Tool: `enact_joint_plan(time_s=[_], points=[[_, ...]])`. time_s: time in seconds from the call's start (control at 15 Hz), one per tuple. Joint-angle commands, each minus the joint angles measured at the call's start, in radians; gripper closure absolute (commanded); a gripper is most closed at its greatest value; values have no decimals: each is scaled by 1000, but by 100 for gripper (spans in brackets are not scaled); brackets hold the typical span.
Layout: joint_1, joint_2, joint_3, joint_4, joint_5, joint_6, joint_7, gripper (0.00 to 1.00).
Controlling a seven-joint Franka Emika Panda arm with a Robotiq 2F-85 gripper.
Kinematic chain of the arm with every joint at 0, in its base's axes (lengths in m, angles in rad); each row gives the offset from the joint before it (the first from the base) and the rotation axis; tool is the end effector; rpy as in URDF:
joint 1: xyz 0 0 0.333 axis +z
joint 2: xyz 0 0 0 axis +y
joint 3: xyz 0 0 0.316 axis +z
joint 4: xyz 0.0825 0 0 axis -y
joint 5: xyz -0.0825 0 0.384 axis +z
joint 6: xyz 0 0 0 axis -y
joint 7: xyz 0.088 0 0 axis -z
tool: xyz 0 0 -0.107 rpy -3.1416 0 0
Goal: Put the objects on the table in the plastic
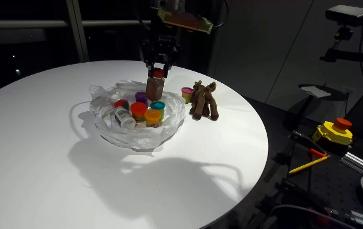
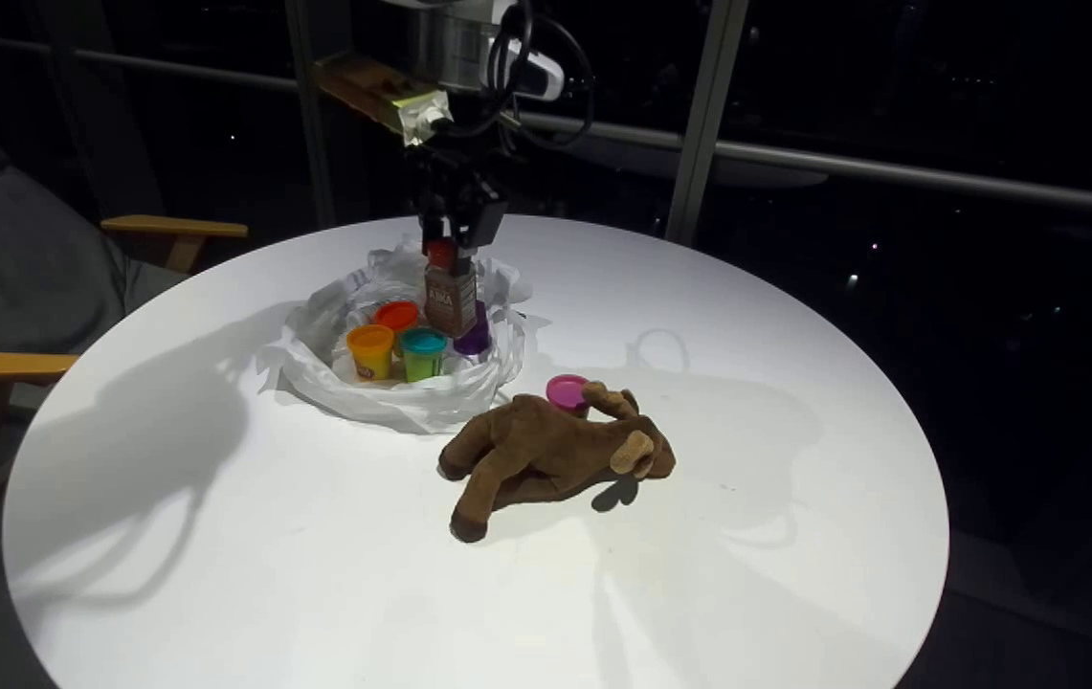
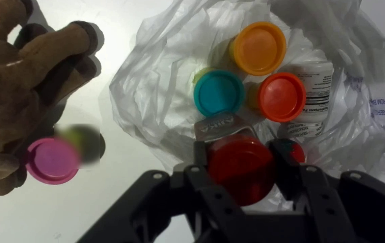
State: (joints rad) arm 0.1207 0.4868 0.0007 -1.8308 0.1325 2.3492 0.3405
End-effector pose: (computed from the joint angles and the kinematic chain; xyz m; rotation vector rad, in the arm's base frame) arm 0.6450 0.0806 0.2693 -3.0042 0.4706 -0.0132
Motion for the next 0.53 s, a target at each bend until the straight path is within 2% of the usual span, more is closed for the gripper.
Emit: enact_joint_plan(time_s=[0.0, 0.47], points=[[-29, -5, 23, 0, 30, 32, -63, 76], [-63, 11, 28, 10, 58, 32, -116, 76]])
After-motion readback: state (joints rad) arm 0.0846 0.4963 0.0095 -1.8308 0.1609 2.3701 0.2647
